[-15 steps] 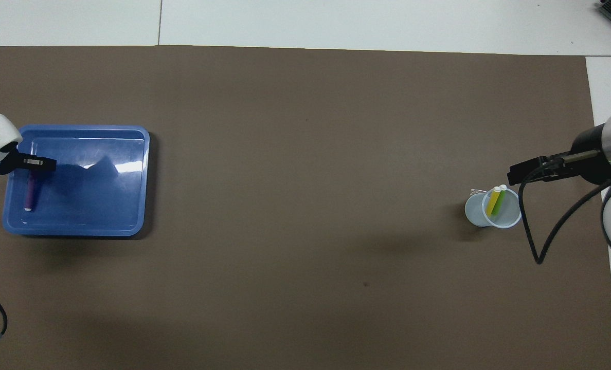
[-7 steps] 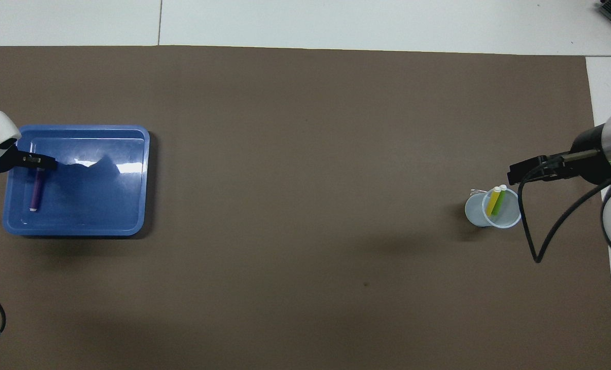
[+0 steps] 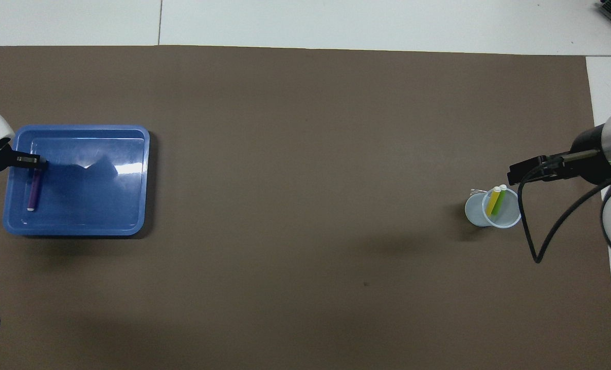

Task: Transfer and insert pens with both arms
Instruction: 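Lift the purple pen with the left gripper while the right gripper approaches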

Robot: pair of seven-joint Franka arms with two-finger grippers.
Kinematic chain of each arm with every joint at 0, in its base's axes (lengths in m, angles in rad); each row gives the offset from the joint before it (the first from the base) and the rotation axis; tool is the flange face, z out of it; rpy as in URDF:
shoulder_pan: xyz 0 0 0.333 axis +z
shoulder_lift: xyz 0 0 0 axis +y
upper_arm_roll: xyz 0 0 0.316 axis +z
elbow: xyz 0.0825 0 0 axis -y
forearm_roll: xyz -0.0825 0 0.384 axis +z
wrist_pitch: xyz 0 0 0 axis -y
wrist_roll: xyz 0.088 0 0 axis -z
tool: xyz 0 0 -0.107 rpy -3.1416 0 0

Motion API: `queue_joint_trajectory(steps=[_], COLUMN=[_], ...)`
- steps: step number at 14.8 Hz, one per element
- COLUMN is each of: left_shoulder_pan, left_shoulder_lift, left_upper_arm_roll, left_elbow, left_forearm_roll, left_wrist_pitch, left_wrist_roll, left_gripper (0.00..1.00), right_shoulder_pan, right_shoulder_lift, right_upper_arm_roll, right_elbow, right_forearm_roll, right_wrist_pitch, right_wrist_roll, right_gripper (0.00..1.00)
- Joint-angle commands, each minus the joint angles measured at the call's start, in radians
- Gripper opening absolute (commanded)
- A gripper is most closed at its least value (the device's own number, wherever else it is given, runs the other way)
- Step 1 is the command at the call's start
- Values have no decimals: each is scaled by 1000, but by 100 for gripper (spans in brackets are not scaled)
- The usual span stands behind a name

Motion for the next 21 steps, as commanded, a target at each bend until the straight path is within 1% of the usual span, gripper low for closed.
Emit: queue_joint_trajectory(steps=[1,2,6,10,12,17,19,21], left_shoulder_pan=[12,11,2,-11,-28,-77,-87,-90], left_shoulder_lift=[18,18,20,14,2,-46,-89,-136], left_upper_arm_roll=[-1,-1,1,-1,-2,-14,-20,-24], left_elbow=[24,24,24,27,39,96,102,101], left_forearm_roll=[18,18,17,15,11,-3,-107,-208], left_wrist_pitch=[-8,-6,-8,-31,-84,-250,-305,-359], left_wrist_roll=[8,9,-5,-83,-132,-359,-455,-598], left_gripper=[10,0,0,0,0,0,0,0], right_shoulder_pan=[-1,-1,-1,-1,-1,-1,-1,-1], right_shoulder_lift=[8,8,6,6,6,6,6,5], right_upper_arm_roll=[4,4,6,8,8,8,5,4], right_elbow=[17,16,13,13,13,13,13,13], right_forearm_roll=[-9,-9,-9,-8,-9,-8,7,12], right_wrist_pitch=[-23,-23,-23,-23,-23,-25,-25,-25], right_wrist_roll=[20,22,22,20,20,20,19,17], right_gripper=[100,100,100,100,100,100,100,100])
